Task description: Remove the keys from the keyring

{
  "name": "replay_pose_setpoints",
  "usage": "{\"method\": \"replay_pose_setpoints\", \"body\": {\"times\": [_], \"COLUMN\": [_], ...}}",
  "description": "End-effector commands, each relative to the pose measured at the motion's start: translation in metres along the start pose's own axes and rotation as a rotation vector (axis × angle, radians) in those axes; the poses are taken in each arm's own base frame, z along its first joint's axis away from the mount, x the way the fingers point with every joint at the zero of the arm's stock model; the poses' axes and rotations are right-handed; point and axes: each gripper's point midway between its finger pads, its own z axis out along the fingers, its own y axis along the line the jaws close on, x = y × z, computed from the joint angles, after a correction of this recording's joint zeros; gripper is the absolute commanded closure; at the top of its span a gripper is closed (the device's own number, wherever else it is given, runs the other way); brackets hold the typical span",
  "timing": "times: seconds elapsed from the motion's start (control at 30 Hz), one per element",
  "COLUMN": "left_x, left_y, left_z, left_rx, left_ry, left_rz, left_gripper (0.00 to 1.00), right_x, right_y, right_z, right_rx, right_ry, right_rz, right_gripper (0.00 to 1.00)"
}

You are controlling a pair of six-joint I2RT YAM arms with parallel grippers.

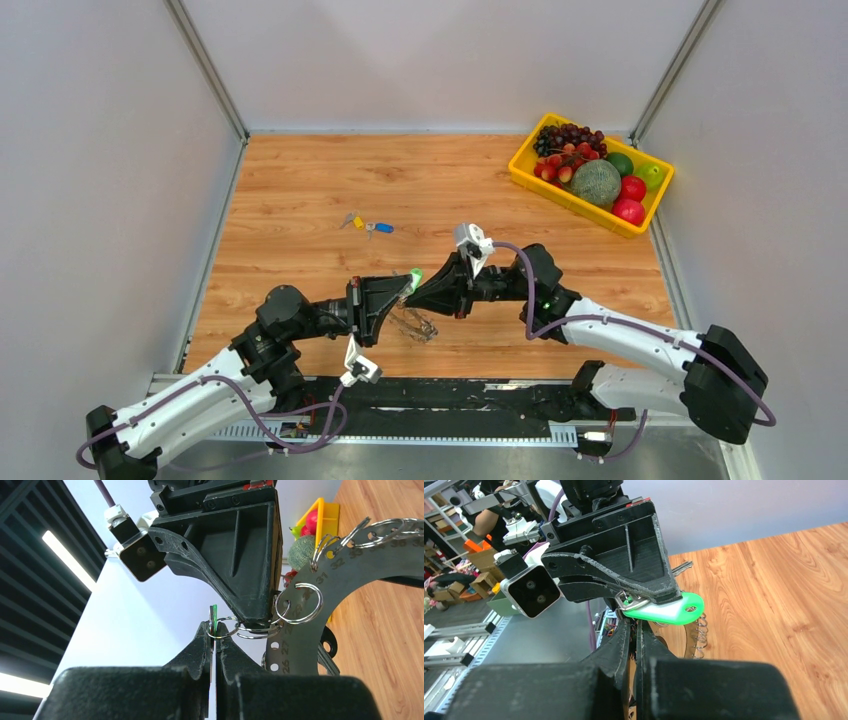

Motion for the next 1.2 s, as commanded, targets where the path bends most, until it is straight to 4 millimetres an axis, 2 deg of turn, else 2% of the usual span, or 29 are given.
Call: {"method": "replay_pose_setpoints", "body": {"times": [0.0, 0.37, 0.6, 0.87, 1.03, 1.07, 1.17], "left_x": [-0.002, 0.000, 0.004, 0.011, 0.009, 0.008, 0.005], "left_y": [0.036, 0.023, 0.014, 0.011, 0.014, 0.014, 0.016], "left_z": [-0.005, 0.000, 0.002, 0.002, 0.002, 0.002, 0.002], "left_rx": [-0.118, -0.061, -0.031, -0.029, -0.045, -0.044, -0.048], "left_ry": [0.006, 0.004, 0.012, 0.048, 0.039, 0.035, 0.020], "left_rz": [0.063, 0.068, 0.064, 0.058, 0.047, 0.046, 0.046], "left_gripper": [1.00, 1.00, 1.00, 1.00, 1.00, 1.00, 1.00], "right_x": [0.003, -0.013, -0.031, -0.025, -0.008, -0.006, -0.002], "right_y": [-0.002, -0.025, -0.018, -0.009, -0.011, -0.010, -0.008], "right_z": [-0.007, -0.016, -0.019, -0.021, -0.021, -0.022, -0.022], "right_rx": [0.064, 0.231, 0.211, 0.173, 0.174, 0.169, 0.152], "right_ry": [0.013, -0.042, -0.175, -0.179, -0.096, -0.089, -0.057], "right_rz": [0.085, 0.182, 0.221, 0.244, 0.139, 0.119, 0.067], "right_gripper": [1.00, 1.00, 1.00, 1.00, 0.73, 0.70, 0.70]}}
